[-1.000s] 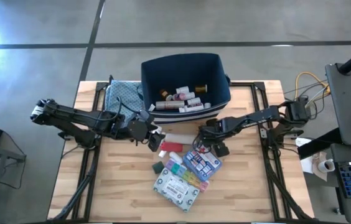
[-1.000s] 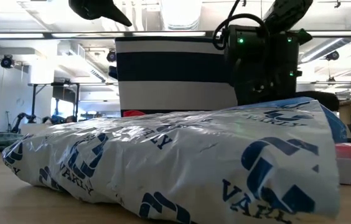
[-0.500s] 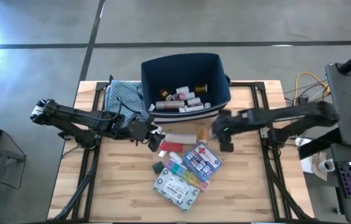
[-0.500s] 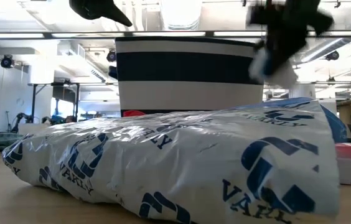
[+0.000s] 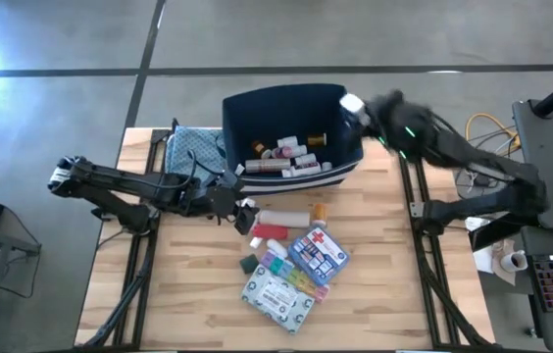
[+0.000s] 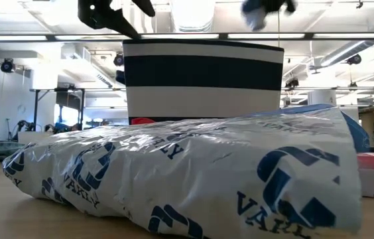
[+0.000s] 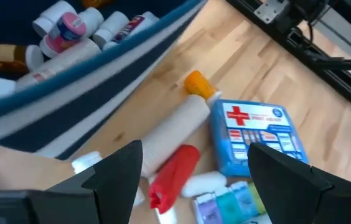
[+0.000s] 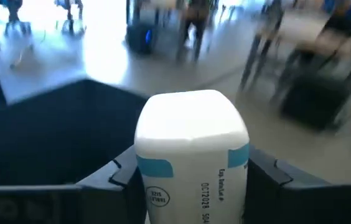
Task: Pick & place medical supplies in basket/bin
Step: Put the blue pill bottle into the blue bin
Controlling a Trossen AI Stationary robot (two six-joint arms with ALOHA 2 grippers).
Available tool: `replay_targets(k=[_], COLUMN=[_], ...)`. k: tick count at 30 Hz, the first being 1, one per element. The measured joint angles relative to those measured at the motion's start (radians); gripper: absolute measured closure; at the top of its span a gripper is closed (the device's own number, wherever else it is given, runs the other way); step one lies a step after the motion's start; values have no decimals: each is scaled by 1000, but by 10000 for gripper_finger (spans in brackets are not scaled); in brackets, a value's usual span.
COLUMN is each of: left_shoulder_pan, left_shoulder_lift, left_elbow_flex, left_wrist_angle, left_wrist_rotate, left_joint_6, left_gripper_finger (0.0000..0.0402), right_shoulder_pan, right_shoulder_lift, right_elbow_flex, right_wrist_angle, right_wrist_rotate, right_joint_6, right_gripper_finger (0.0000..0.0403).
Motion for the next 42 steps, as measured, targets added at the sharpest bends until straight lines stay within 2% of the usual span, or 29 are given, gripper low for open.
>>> replay_targets(k=[3,5,7,8,11,15,17,21,27,32,42], left_shoulder_pan=[1,-4,-16,-21,-45,-80,-87,-83,-43,-10,61], left_shoulder_lift=[0,0,0,0,0,0,0,1,4,61,272], left_elbow_flex=[0,0,-2,-9,-51,-143,-198,-292,-380,-370,-294], left_wrist_angle=[-2,-16,-46,-56,-80,-66,-49,-2,63,65,60], left_wrist_rotate=[-2,1,0,0,-2,-1,-8,-45,-80,-79,-50], left_joint_6=[32,26,-31,-68,-182,-334,-414,-556,-647,-649,-546], left_gripper_finger=[132,132,132,132,132,132,132,132,132,132,132], right_shoulder_pan=[-127,-171,-185,-185,-178,-138,-119,-104,-106,-106,-106], right_shoulder_lift=[130,203,266,296,360,376,370,320,271,254,260], right_elbow_flex=[83,146,200,227,304,366,376,384,373,373,371], right_wrist_angle=[-71,-82,-115,-134,-212,-237,-239,-264,-356,-410,-412], right_wrist_rotate=[-266,-432,-523,-535,-509,-331,-284,-280,-253,-183,-177], right_joint_6=[104,147,149,147,103,14,-11,9,37,18,14], right_gripper_finger=[212,197,182,174,153,137,131,122,125,131,132])
